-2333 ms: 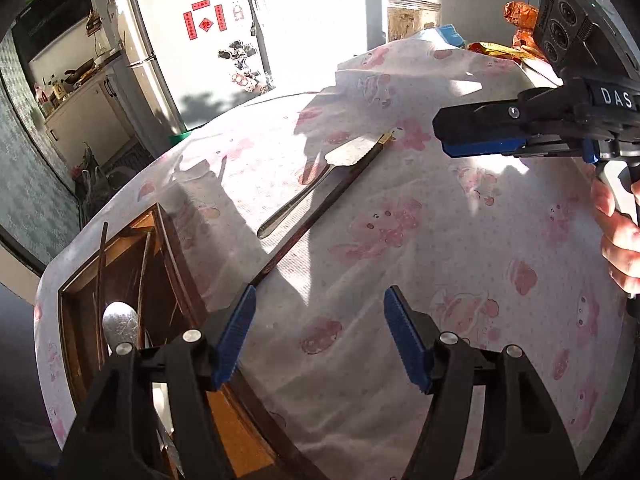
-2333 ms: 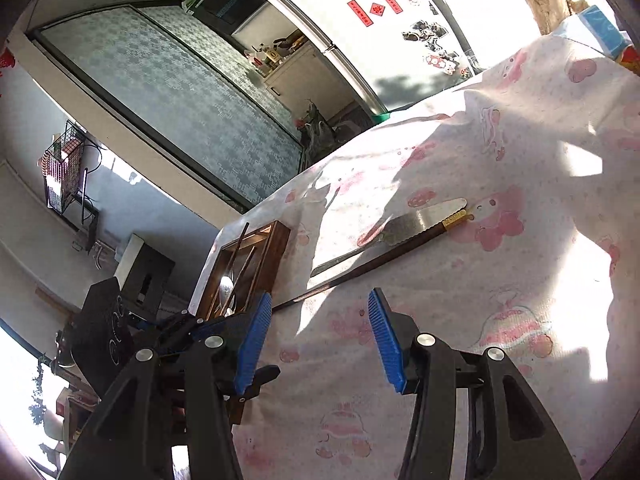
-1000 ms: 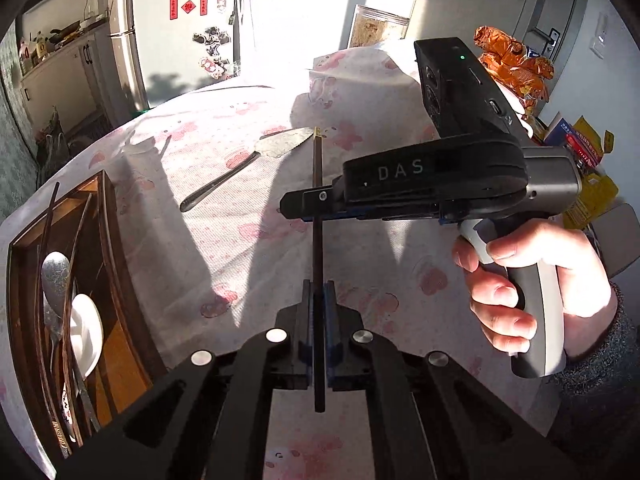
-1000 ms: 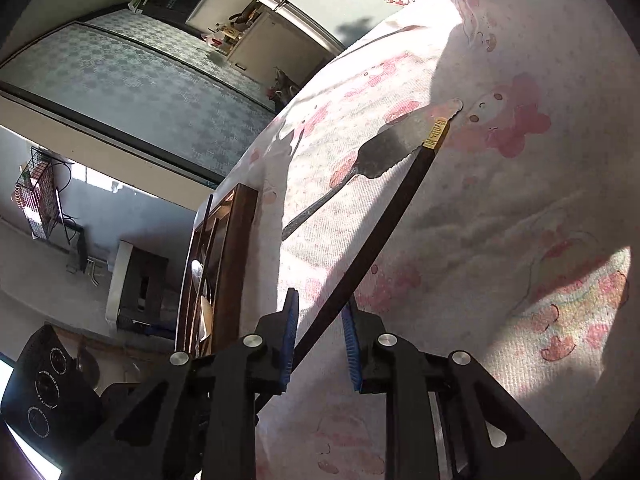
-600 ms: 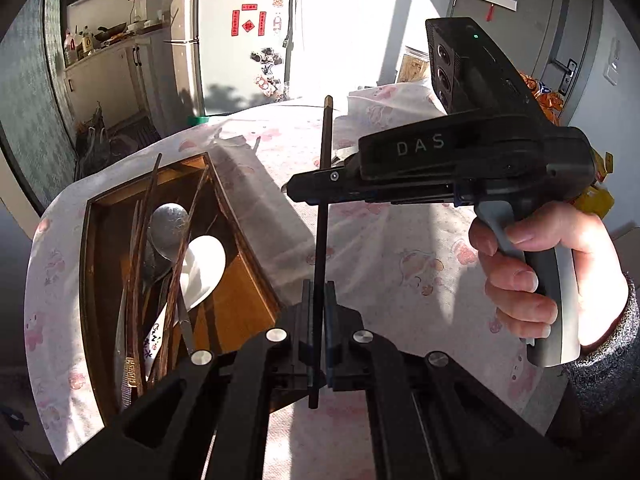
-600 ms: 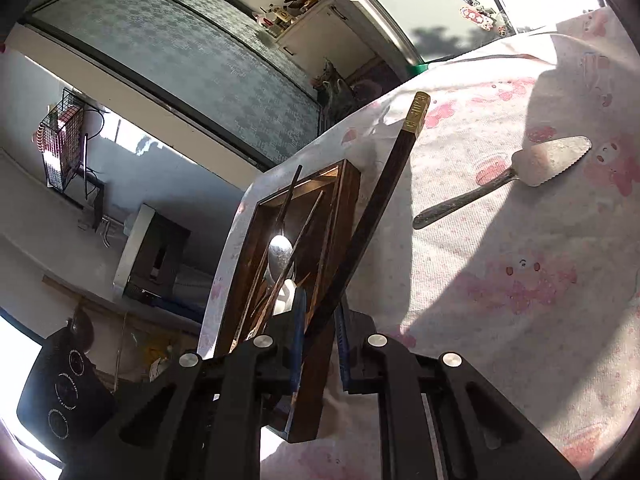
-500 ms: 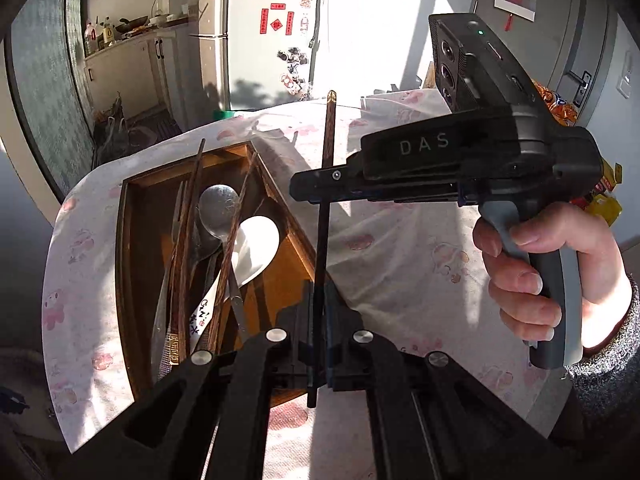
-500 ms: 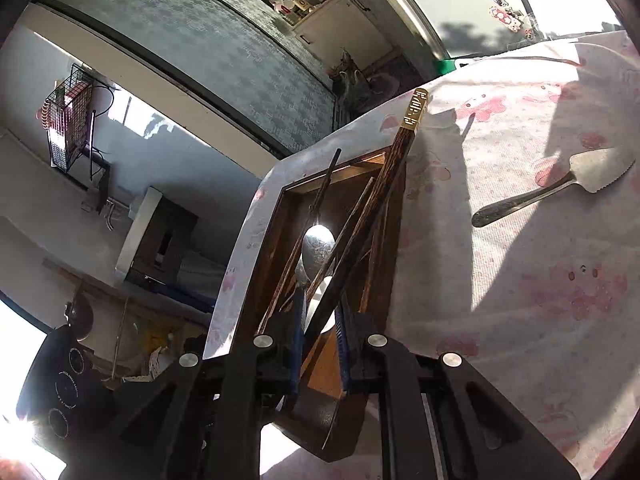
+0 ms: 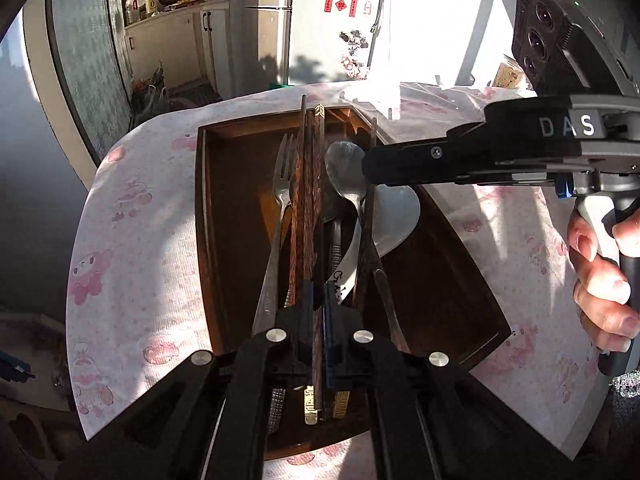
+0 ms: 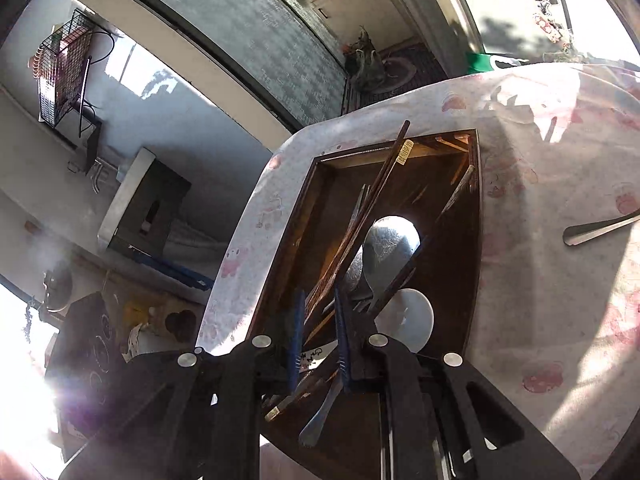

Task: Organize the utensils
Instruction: 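Lower the fourth chopstick into the tray and open the right tool, then close the right tool on the silver cake server's handle and lift it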

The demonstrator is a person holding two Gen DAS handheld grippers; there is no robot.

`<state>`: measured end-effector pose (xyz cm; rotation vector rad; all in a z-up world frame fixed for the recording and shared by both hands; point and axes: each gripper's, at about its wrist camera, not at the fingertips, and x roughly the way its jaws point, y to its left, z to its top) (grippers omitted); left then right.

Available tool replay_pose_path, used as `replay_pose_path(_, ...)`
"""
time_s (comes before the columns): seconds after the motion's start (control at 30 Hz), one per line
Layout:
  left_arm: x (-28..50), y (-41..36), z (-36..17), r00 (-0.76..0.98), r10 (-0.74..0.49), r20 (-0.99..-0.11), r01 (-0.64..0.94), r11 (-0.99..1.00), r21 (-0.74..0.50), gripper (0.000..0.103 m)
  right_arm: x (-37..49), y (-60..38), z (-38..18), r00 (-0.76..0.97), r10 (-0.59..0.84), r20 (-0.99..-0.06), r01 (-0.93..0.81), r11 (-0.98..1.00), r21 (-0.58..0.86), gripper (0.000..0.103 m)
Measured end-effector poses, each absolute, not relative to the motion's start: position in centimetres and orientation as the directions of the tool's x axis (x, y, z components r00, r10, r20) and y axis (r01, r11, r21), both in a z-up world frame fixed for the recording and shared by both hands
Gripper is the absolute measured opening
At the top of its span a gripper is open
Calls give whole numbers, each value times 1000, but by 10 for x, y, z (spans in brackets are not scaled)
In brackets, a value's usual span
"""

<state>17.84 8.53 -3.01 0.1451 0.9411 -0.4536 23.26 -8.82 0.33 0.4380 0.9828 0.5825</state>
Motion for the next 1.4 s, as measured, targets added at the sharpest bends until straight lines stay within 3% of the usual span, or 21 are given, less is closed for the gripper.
replay_pose_path(0.07, 177, 82, -28, 520, -290, -804, 436, 899, -43, 7, 222, -107, 13, 451, 637, -625, -269, 765, 585, 34)
replay_pose_path(0.13, 174, 78, -22, 546, -269, -793, 431, 902, -10, 33, 212, -128, 22, 480, 629, -611, -273, 769, 578, 41)
replay_pose_path(0.17, 171, 75, -17, 562, -264, -784, 436, 900, 9, 54, 208, -141, 25, 499, 618, -608, -268, 777, 570, 43)
replay_pose_path(0.23, 167, 67, -7, 595, -237, -768, 443, 894, 68, 60, 201, -163, 27, 522, 590, -616, -252, 797, 549, 54)
replay_pose_path(0.3, 168, 56, 2, 606, -243, -757, 460, 884, 85, 72, 195, -184, 27, 530, 588, -611, -242, 795, 556, 54)
replay_pose_path(0.5, 167, -21, 13, 576, -327, -749, 579, 810, 92, 76, 182, -263, 28, 618, 535, -576, -160, 803, 574, 59)
replay_pose_path(0.77, 191, -145, -12, 499, -365, -786, 743, 647, 171, 76, 183, -341, -9, 637, 507, -581, -27, 767, 641, 59)
replay_pose_path(0.9, 222, -185, -29, 453, -363, -814, 772, 616, 155, 69, 189, -365, -26, 635, 498, -590, 12, 758, 652, 59)
replay_pose_path(1.3, 308, -204, -67, 318, -359, -877, 761, 648, 11, 68, 234, -380, -54, 583, 549, -599, 31, 722, 691, 59)
replay_pose_path(1.4, 308, -203, -67, 288, -381, -878, 787, 617, -10, 55, 243, -378, -56, 573, 563, -595, 28, 713, 701, 59)
